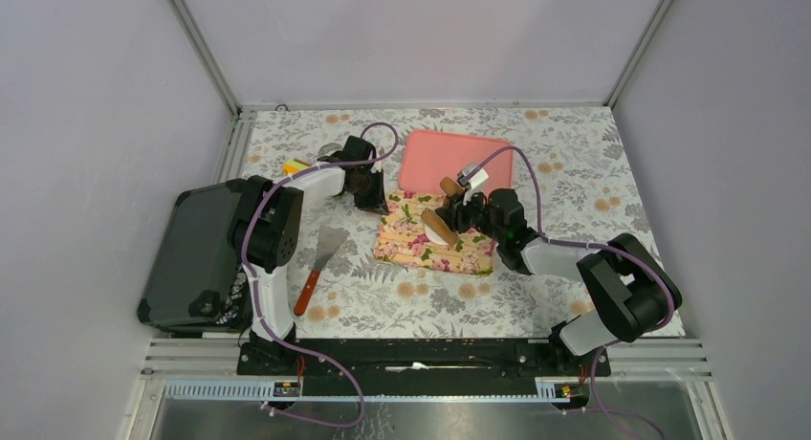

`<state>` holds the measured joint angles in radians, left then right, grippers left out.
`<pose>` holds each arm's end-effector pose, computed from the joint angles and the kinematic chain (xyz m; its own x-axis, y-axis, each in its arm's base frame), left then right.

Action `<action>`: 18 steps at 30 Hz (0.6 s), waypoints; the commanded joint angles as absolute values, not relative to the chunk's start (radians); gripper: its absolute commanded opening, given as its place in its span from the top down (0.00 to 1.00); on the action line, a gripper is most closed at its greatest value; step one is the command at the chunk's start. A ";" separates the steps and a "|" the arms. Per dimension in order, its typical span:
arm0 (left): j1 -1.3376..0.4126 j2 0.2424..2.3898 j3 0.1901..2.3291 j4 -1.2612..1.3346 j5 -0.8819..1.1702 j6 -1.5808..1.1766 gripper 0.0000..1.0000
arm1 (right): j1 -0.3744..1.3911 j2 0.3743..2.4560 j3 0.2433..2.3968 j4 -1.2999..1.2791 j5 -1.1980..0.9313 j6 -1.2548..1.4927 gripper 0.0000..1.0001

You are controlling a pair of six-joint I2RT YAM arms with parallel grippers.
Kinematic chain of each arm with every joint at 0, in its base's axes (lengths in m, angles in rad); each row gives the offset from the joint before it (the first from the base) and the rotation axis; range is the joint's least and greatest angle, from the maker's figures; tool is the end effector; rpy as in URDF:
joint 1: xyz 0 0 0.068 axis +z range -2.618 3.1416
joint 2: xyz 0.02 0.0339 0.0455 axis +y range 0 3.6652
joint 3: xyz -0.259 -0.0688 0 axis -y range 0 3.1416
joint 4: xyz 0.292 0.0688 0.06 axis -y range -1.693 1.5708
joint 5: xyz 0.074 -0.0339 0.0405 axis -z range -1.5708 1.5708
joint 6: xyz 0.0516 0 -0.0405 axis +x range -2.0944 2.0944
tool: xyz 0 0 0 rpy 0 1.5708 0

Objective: Roll out the dumpling wrappers from the dough
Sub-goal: Flatten out the dough on the work surface.

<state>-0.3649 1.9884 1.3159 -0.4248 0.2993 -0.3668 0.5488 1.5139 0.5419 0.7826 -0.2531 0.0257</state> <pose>0.4122 -0.1738 0.1055 -0.9434 -0.0064 -0.3316 0.1374 0.9024 -0.4085 0.2843 0.1890 0.1414 -0.1789 -0.0803 -0.9806 -0.7105 0.7000 0.0724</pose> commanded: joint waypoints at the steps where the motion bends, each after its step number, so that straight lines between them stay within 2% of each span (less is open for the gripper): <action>1: -0.348 1.989 1.307 -0.456 0.226 -0.336 1.00 | 0.574 1.568 0.481 0.513 -0.287 0.056 1.00; 18: -0.333 1.990 1.302 -0.457 0.240 -0.339 1.00 | 0.627 1.580 0.480 0.461 -0.308 0.053 1.00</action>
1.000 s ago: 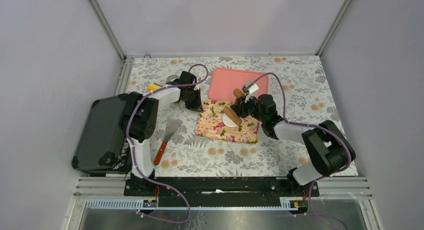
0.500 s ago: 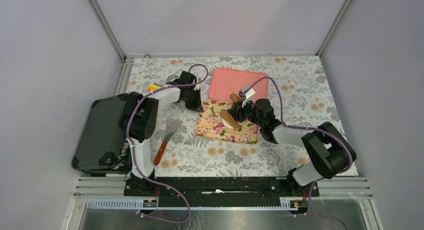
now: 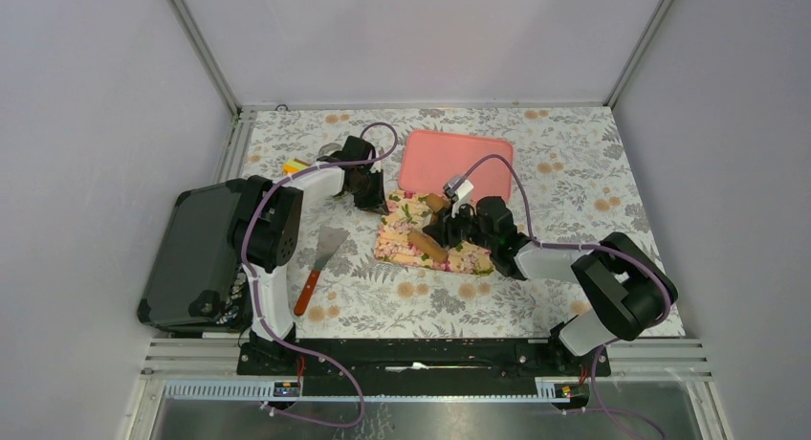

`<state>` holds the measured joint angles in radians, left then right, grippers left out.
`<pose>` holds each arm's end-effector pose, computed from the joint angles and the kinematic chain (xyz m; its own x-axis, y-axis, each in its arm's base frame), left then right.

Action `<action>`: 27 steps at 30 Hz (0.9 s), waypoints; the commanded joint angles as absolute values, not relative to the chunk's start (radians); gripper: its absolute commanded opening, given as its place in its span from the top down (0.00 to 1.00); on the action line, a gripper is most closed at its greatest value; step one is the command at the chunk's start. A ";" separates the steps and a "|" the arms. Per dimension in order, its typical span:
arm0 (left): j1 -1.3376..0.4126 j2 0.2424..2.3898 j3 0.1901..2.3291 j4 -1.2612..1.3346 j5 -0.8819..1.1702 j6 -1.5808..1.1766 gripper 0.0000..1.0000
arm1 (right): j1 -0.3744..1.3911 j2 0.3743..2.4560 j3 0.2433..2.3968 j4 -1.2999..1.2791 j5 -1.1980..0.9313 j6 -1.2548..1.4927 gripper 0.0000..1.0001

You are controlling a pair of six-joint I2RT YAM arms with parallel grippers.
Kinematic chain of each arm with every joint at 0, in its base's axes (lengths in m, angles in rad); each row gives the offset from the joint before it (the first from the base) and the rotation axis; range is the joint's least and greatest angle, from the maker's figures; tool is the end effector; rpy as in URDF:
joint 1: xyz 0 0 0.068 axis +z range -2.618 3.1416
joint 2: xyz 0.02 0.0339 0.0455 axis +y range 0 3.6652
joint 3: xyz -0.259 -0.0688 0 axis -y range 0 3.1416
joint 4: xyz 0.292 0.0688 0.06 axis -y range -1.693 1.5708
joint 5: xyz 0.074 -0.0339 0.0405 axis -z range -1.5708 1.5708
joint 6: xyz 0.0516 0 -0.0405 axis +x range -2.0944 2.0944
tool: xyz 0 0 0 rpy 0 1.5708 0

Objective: Roll out the dumpling wrappers from the dough
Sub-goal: Flatten out the dough on the work surface.

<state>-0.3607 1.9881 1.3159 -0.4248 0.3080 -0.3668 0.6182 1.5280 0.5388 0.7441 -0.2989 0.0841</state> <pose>0.4127 -0.1724 0.1058 -0.9442 -0.0091 -0.3292 0.1362 0.8994 -0.4154 0.2675 0.2089 0.1313 -0.2631 -0.0886 -0.9607 -0.7673 0.6229 0.1527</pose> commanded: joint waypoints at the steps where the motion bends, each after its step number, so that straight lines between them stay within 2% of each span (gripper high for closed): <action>1: -0.333 1.990 1.301 -0.457 0.240 -0.339 1.00 | 0.627 1.578 0.480 0.464 -0.315 0.051 1.00; 6: -0.333 1.991 1.301 -0.456 0.239 -0.335 1.00 | 0.629 1.537 0.508 0.473 -0.398 0.033 1.00; 11: -0.333 1.989 1.294 -0.455 0.230 -0.337 1.00 | 0.625 1.435 0.624 0.511 -0.449 0.074 1.00; 16: -0.331 1.976 1.270 -0.446 0.232 -0.360 1.00 | 0.554 1.368 0.717 0.585 -0.380 0.200 1.00; 19: -0.331 1.967 1.253 -0.434 0.234 -0.377 1.00 | 0.508 1.351 0.734 0.614 -0.260 0.246 1.00; 23: -0.331 1.958 1.239 -0.424 0.244 -0.394 1.00 | 0.500 1.362 0.728 0.622 -0.095 0.224 1.00; 27: -0.331 1.956 1.236 -0.419 0.251 -0.403 1.00 | 0.506 1.391 0.678 0.645 -0.052 0.228 1.00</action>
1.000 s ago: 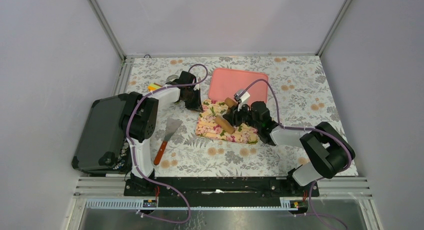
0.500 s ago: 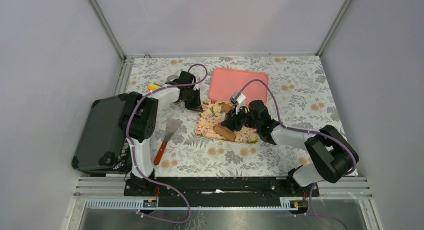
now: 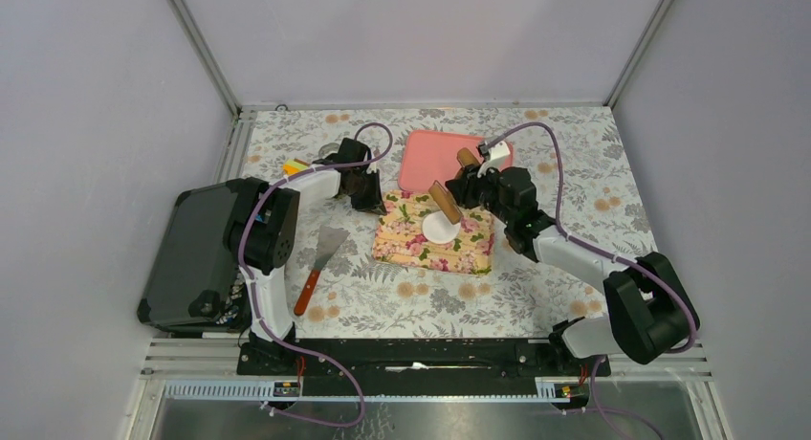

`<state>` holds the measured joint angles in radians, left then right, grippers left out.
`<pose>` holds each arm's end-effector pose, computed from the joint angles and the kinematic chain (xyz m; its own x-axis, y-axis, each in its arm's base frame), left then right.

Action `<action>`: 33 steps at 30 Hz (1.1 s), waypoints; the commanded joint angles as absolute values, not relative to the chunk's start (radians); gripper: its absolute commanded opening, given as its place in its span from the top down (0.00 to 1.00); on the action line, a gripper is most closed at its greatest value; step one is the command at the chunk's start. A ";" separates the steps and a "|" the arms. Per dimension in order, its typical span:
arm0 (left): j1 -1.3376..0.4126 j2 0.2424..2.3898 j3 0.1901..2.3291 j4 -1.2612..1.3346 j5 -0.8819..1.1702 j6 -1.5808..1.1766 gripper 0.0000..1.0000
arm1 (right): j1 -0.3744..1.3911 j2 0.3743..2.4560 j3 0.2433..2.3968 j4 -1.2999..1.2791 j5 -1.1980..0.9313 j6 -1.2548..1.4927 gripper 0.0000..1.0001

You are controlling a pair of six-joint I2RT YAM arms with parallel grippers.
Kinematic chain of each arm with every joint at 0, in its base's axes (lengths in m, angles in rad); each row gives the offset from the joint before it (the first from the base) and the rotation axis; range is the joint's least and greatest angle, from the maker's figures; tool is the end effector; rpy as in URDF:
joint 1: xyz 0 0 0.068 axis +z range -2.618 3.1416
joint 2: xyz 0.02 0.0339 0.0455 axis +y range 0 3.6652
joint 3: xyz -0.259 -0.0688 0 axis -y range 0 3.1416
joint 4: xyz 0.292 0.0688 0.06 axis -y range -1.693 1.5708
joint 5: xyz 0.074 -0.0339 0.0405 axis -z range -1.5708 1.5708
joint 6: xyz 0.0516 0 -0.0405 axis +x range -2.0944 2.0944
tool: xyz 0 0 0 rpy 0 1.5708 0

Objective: Roll out the dumpling wrappers from the dough
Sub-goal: Flatten out the dough on the work surface.

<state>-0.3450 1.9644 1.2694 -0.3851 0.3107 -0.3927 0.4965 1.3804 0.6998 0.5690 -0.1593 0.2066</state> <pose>0.4088 -0.1637 0.1032 -0.9420 -0.0487 -0.3322 0.1051 0.8969 -0.4295 0.3125 0.1786 0.2168 -0.2208 0.1108 -0.9690 -0.5759 0.7870 0.2211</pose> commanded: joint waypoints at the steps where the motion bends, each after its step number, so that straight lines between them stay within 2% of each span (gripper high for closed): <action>1: -0.331 1.956 1.235 -0.419 0.250 -0.405 1.00 | 0.516 1.396 0.664 0.640 -0.042 0.228 1.00; 7: -0.331 1.963 1.233 -0.413 0.251 -0.408 1.00 | 0.580 1.445 0.604 0.623 0.071 0.178 1.00; 12: -0.330 1.959 1.236 -0.414 0.241 -0.403 1.00 | 0.633 1.514 0.589 0.574 0.053 0.162 1.00; 13: -0.330 1.959 1.237 -0.414 0.240 -0.403 1.00 | 0.646 1.521 0.579 0.572 0.049 0.158 0.95; 14: -0.330 1.958 1.238 -0.414 0.238 -0.402 1.00 | 0.659 1.530 0.576 0.568 0.040 0.154 1.00; 33: -0.312 1.951 1.243 -0.417 0.240 -0.403 1.00 | 0.700 1.599 0.496 0.516 -0.040 0.083 1.00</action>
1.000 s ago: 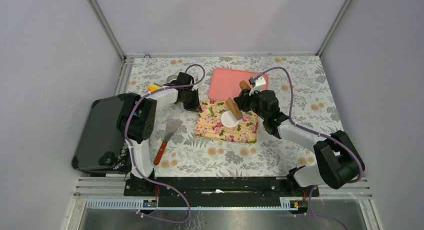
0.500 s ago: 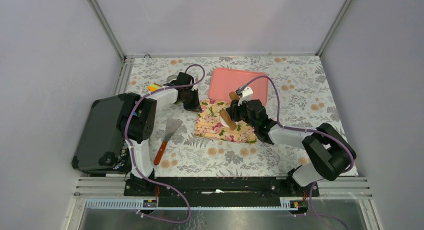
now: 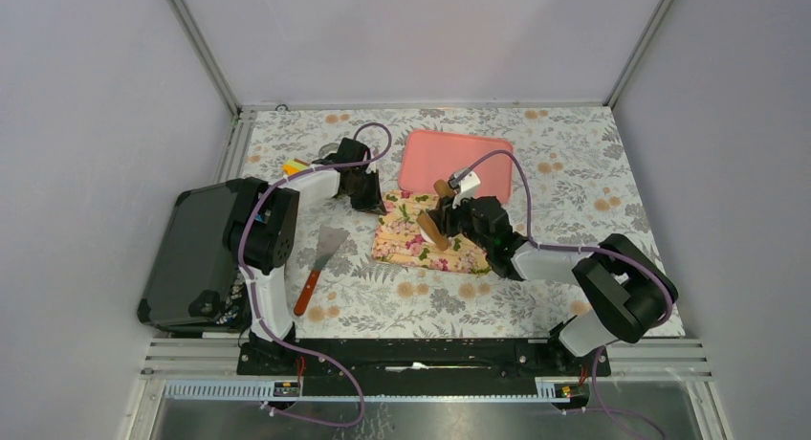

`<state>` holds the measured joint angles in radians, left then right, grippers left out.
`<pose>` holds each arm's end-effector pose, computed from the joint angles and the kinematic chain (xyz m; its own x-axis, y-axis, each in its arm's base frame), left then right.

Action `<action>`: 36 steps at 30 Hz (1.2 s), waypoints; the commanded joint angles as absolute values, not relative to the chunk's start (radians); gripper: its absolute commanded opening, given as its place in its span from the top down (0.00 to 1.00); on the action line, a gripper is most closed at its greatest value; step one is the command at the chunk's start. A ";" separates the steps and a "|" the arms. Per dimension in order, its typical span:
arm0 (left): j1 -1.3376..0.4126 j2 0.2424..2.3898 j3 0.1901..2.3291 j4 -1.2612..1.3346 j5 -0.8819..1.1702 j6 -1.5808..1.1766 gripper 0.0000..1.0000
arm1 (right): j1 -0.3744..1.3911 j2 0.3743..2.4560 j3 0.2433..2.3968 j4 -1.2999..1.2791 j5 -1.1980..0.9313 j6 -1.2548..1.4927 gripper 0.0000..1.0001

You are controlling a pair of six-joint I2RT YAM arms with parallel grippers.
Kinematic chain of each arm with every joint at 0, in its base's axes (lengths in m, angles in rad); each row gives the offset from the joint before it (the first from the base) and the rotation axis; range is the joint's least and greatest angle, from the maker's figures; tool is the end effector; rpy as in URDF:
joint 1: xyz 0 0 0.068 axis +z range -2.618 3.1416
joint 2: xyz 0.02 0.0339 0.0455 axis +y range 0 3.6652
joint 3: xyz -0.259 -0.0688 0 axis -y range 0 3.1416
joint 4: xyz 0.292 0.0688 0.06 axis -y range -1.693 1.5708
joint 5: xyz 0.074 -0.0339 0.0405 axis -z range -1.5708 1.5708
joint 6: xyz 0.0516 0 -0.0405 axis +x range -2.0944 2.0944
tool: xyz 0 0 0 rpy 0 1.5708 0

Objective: Roll out the dumpling wrappers from the dough
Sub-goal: Flatten out the dough on the work surface.

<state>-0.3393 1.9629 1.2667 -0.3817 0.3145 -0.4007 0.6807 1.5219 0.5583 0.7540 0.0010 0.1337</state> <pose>0.4093 -0.1614 0.1032 -0.9422 -0.0608 -0.3294 0.0945 0.8952 -0.4355 0.2690 0.2178 0.1405 -0.2440 -0.0261 -0.9694 -0.6014 0.7883 0.1302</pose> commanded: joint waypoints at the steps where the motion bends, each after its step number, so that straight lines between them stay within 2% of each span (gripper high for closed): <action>1: -0.311 1.949 1.243 -0.417 0.240 -0.403 1.00 | 0.700 1.602 0.492 0.519 -0.043 0.081 1.00; 36: -0.305 1.950 1.236 -0.415 0.259 -0.402 1.00 | 0.751 1.662 0.496 0.537 -0.108 0.057 1.00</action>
